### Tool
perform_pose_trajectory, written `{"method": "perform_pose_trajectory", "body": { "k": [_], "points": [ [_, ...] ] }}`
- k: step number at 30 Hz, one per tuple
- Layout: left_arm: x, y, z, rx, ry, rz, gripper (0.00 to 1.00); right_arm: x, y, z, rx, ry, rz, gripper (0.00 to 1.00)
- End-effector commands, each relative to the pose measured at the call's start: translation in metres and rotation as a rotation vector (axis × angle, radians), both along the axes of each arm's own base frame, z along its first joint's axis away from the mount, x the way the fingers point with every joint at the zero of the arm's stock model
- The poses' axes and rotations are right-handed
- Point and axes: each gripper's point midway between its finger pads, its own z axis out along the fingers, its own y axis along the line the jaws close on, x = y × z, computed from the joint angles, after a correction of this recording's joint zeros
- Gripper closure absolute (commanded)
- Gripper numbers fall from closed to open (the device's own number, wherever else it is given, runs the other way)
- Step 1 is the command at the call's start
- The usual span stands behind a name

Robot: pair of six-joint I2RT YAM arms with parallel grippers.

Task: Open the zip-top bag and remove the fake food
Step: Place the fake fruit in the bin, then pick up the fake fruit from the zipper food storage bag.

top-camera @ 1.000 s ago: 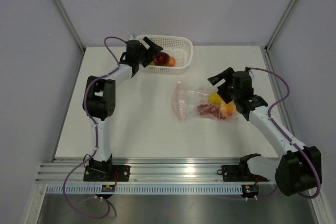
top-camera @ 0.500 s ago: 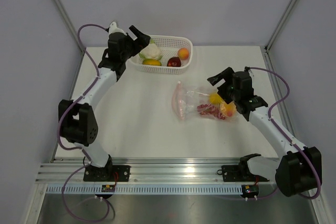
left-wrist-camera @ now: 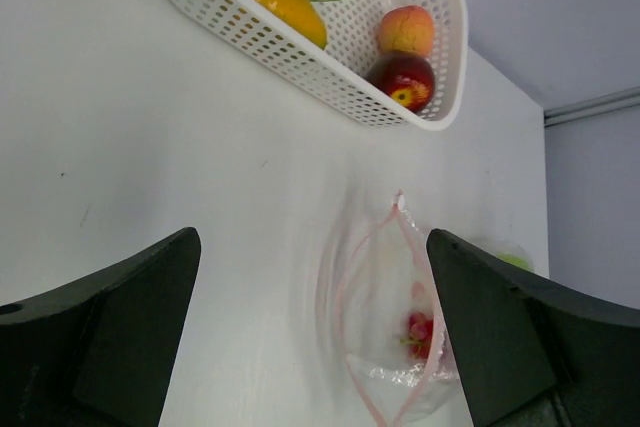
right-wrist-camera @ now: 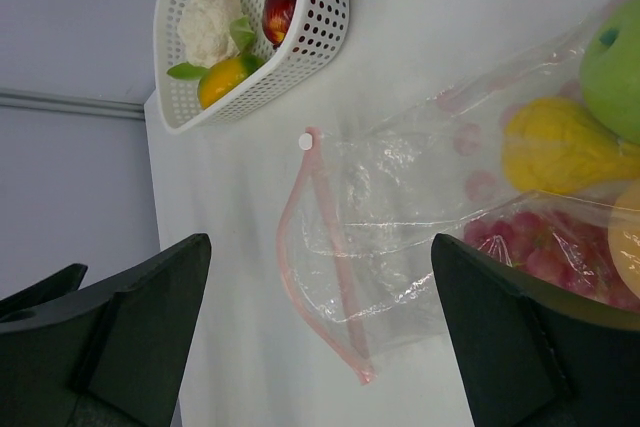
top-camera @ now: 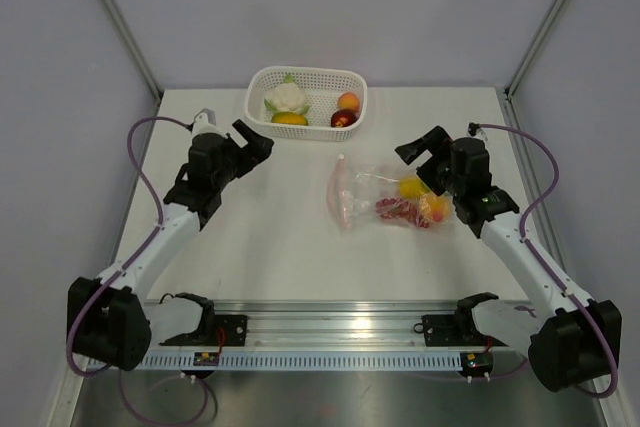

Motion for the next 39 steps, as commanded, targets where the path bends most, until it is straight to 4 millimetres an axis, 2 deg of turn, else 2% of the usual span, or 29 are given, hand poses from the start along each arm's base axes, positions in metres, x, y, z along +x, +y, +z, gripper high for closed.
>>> {"method": "perform_pose_trajectory", "body": {
  "k": [1,3,7,9,10,12,14,16,20,23,27,30,31,37,39],
  "points": [
    [-0.020,0.006,0.042,-0.021,-0.122,0.022,0.01,0.000,-0.001,0.008,-0.010,-0.043,0.009,0.01],
    [-0.036,0.008,0.048,-0.034,-0.155,0.014,0.01,0.002,0.002,0.004,-0.013,-0.032,0.025,0.01],
    [-0.052,0.009,0.052,-0.079,-0.191,0.002,0.01,0.005,0.005,0.001,-0.030,-0.009,0.049,0.01],
    [-0.054,0.008,0.051,-0.103,-0.192,0.002,0.01,0.006,0.005,-0.001,-0.035,-0.002,0.049,0.01],
    [-0.055,0.005,0.043,-0.110,-0.174,-0.010,0.01,0.006,0.005,-0.003,-0.036,0.003,0.047,0.01],
    [-0.056,-0.010,0.055,-0.120,-0.254,-0.108,0.01,0.006,0.003,-0.002,-0.038,-0.003,0.037,0.01],
    [-0.060,-0.009,0.047,-0.147,-0.249,-0.100,0.01,0.006,0.002,-0.003,-0.041,-0.003,0.033,0.01],
    [-0.062,-0.013,0.053,-0.205,-0.291,-0.108,0.01,0.006,0.002,-0.003,-0.043,-0.002,0.030,0.01],
    [-0.064,-0.009,0.028,-0.287,-0.218,-0.043,0.01,0.006,0.000,-0.005,-0.045,0.004,0.019,0.00],
    [-0.063,-0.017,0.018,-0.295,-0.191,-0.062,0.03,0.006,-0.001,-0.006,-0.046,0.015,0.011,0.01],
    [-0.061,-0.049,-0.011,-0.330,-0.093,-0.191,0.09,0.007,-0.001,-0.009,-0.048,0.027,0.011,0.01],
    [-0.059,-0.064,-0.021,-0.361,-0.060,-0.239,0.14,0.007,-0.001,-0.011,-0.049,0.033,0.011,0.01],
    [-0.057,-0.067,-0.032,-0.361,-0.027,-0.241,0.14,0.007,-0.001,-0.011,-0.049,0.033,0.011,0.01],
    [-0.055,-0.085,-0.039,-0.355,0.001,-0.247,0.16,0.010,-0.004,-0.014,-0.058,0.038,-0.010,0.00],
    [-0.056,-0.095,-0.038,-0.357,-0.001,-0.256,0.23,0.011,-0.004,-0.015,-0.056,0.043,-0.012,0.01]
  ]
}}
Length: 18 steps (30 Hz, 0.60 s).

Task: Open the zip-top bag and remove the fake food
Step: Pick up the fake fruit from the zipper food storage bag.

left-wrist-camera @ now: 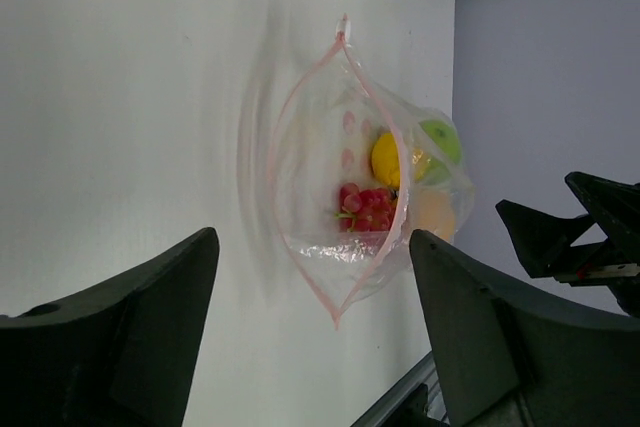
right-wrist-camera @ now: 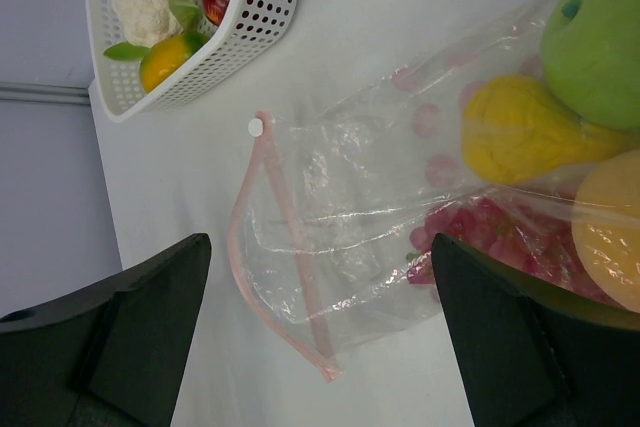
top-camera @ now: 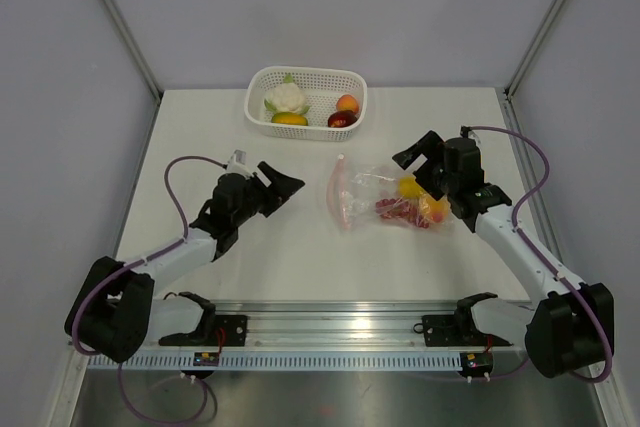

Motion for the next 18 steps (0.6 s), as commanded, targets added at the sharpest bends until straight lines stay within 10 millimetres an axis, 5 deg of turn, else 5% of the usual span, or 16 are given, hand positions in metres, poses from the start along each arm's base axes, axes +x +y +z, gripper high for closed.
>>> {"method": "perform_pose_trajectory", "body": {
  "k": [1,11,14,18],
  "points": [
    [0.011,-0.020,0.027,-0.048,-0.085,-0.016,0.24,0.009,-0.002,0.014,-0.004,-0.038,-0.021,0.01],
    [0.029,-0.070,0.022,-0.064,-0.067,-0.110,0.49,0.006,-0.014,0.022,-0.043,-0.062,-0.053,0.01],
    [0.029,-0.082,0.009,-0.089,-0.054,-0.152,0.65,0.005,-0.018,0.022,-0.054,-0.066,-0.070,0.01],
    [0.030,-0.090,-0.013,-0.086,-0.019,-0.184,0.68,0.005,-0.029,0.014,-0.074,-0.030,-0.136,0.01]
  ]
}}
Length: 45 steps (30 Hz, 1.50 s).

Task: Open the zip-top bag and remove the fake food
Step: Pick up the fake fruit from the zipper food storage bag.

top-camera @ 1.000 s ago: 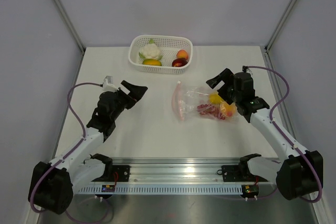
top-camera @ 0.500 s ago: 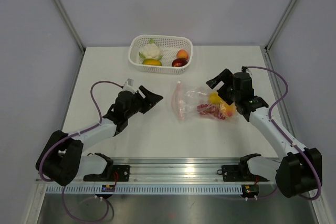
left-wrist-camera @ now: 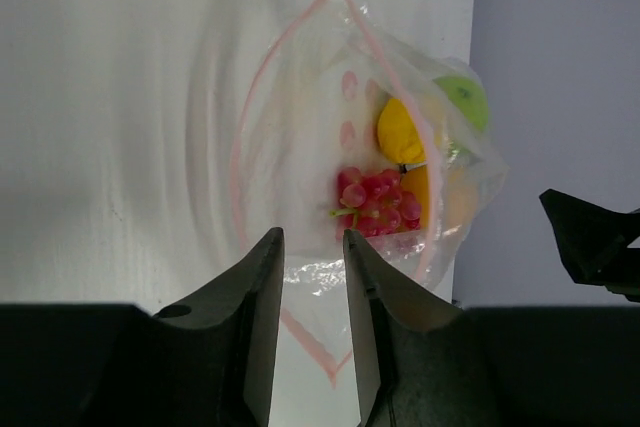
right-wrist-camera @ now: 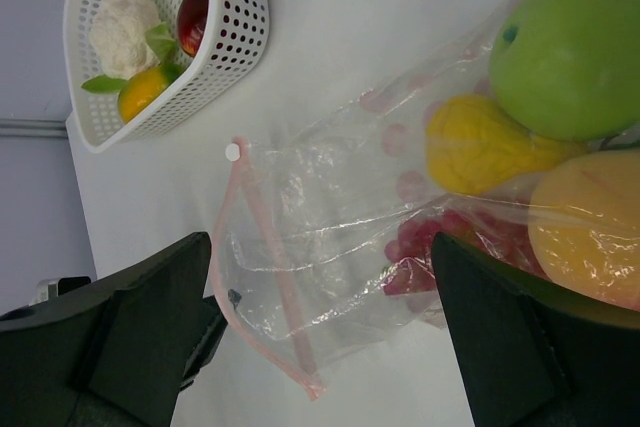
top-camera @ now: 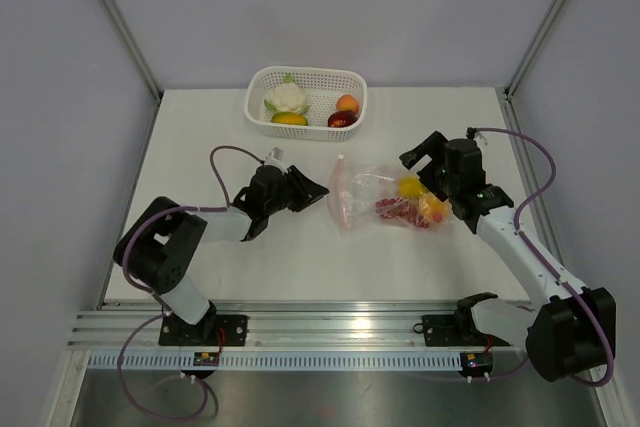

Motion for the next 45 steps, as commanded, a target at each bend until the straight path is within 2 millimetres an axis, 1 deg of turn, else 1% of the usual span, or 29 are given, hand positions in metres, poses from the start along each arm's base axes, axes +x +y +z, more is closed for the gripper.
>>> {"method": "perform_pose_trajectory", "body": {
  "k": [1,4,7,14,21,23,24,26,27,29,30,31,35,36,37,40,41,42,45],
  "points": [
    [0.009,-0.018,0.011,-0.069,-0.056,-0.048,0.68,0.004,-0.016,0.012,-0.033,-0.021,-0.086,0.01],
    [0.010,-0.028,0.006,-0.091,-0.042,-0.089,0.68,0.004,-0.025,0.009,-0.047,-0.015,-0.130,0.01],
    [0.010,-0.032,0.005,-0.088,-0.043,-0.110,0.67,0.003,-0.031,0.008,-0.063,-0.014,-0.159,0.01],
    [0.014,-0.038,0.009,-0.084,-0.057,-0.138,0.55,-0.001,-0.048,0.004,-0.111,0.008,-0.237,0.01],
    [0.011,-0.044,0.010,-0.087,-0.062,-0.164,0.55,-0.006,-0.081,-0.005,-0.153,0.040,-0.363,0.01],
    [0.009,-0.046,0.008,-0.085,-0.060,-0.171,0.55,-0.008,-0.088,-0.011,-0.146,0.057,-0.380,0.02],
    [0.008,-0.048,0.009,-0.087,-0.063,-0.177,0.55,-0.007,-0.096,-0.014,-0.136,0.068,-0.391,0.02],
    [0.007,-0.050,0.011,-0.091,-0.065,-0.187,0.55,-0.009,-0.103,-0.024,-0.123,0.100,-0.406,0.02],
    [0.006,-0.053,0.011,-0.095,-0.066,-0.196,0.55,-0.010,-0.108,-0.032,-0.107,0.127,-0.416,0.02],
    [0.005,-0.056,0.012,-0.100,-0.070,-0.206,0.55,-0.009,-0.111,-0.043,-0.088,0.159,-0.421,0.02],
    [0.004,-0.060,0.014,-0.107,-0.075,-0.220,0.55,-0.009,-0.111,-0.054,-0.078,0.195,-0.415,0.02],
    [0.004,-0.061,0.014,-0.108,-0.074,-0.227,0.55,-0.009,-0.115,-0.059,-0.071,0.214,-0.425,0.02],
    [-0.001,-0.066,0.011,-0.111,-0.065,-0.245,0.53,-0.004,-0.106,-0.082,-0.023,0.264,-0.402,0.02],
    [-0.003,-0.069,0.011,-0.114,-0.065,-0.251,0.52,-0.001,-0.098,-0.089,0.009,0.263,-0.372,0.02],
    [-0.006,-0.069,0.006,-0.111,-0.056,-0.254,0.52,-0.001,-0.095,-0.092,0.026,0.266,-0.360,0.02],
    [-0.009,-0.072,0.007,-0.116,-0.057,-0.267,0.50,0.000,-0.089,-0.095,0.064,0.250,-0.347,0.03],
    [-0.010,-0.073,0.008,-0.114,-0.061,-0.270,0.49,0.002,-0.088,-0.091,0.073,0.231,-0.346,0.03],
    [-0.010,-0.073,0.008,-0.111,-0.061,-0.270,0.48,-0.001,-0.087,-0.093,0.085,0.233,-0.345,0.03],
    [-0.010,-0.075,0.002,-0.093,-0.048,-0.279,0.48,0.000,-0.081,-0.090,0.114,0.207,-0.325,0.04]
  ]
}}
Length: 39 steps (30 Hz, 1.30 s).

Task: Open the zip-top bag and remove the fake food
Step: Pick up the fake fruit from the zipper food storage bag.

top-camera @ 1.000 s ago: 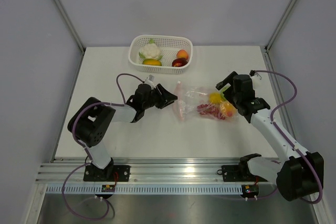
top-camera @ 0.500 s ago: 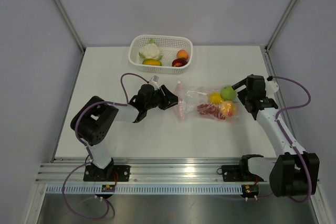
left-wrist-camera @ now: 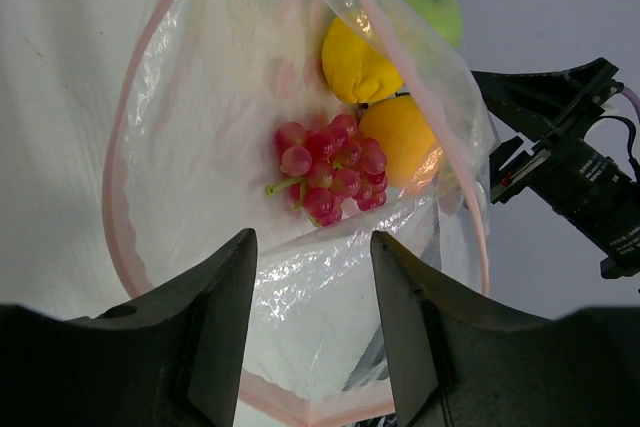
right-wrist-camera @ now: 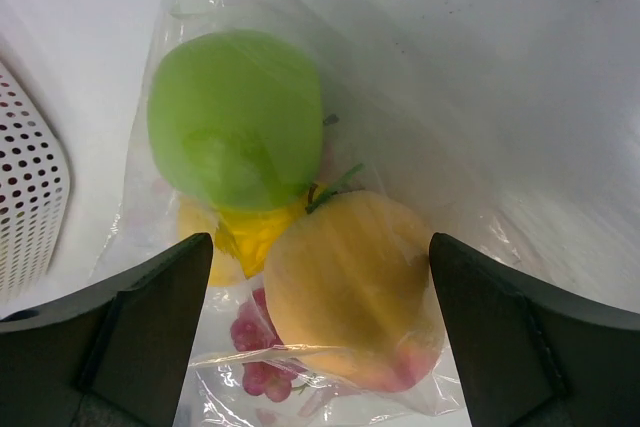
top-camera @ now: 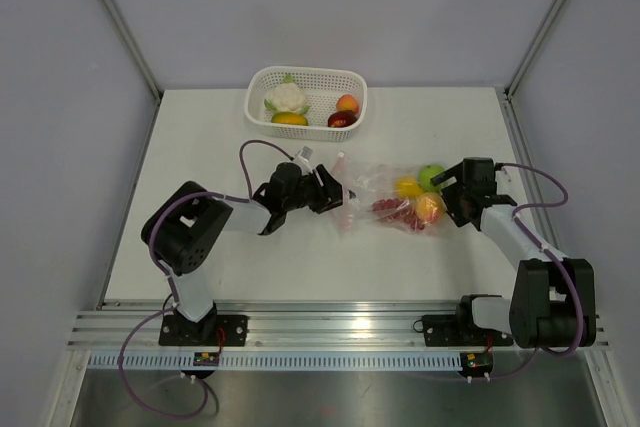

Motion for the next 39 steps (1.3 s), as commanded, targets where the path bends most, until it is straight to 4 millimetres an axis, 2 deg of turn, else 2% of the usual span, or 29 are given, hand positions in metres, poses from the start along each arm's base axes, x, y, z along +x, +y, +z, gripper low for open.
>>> {"method": "perform_pose_trajectory", "body": {
  "k": [1,7,8,12,25,33,39],
  "points": [
    [0.005,-0.013,0.014,-0.028,-0.062,-0.041,0.48,0.015,0.012,0.022,0.069,-0.114,0.023,0.04],
    [0.005,-0.020,0.001,-0.010,-0.032,-0.061,0.47,0.020,0.017,0.019,0.085,-0.113,0.050,0.04],
    [0.004,-0.021,-0.003,0.003,-0.016,-0.063,0.47,0.020,0.023,0.018,0.108,-0.112,0.072,0.04],
    [0.004,-0.018,-0.021,0.055,0.033,-0.041,0.47,0.020,0.022,0.022,0.104,-0.121,0.077,0.05],
    [-0.012,-0.040,-0.022,0.054,0.030,-0.132,0.48,0.022,0.028,0.024,0.122,-0.135,0.098,0.05],
    [-0.021,-0.044,-0.039,0.062,0.109,-0.142,0.48,0.022,0.028,0.027,0.122,-0.143,0.098,0.05],
    [-0.022,-0.050,-0.042,0.057,0.128,-0.149,0.50,0.022,0.028,0.028,0.129,-0.145,0.096,0.05]
  ]
}}
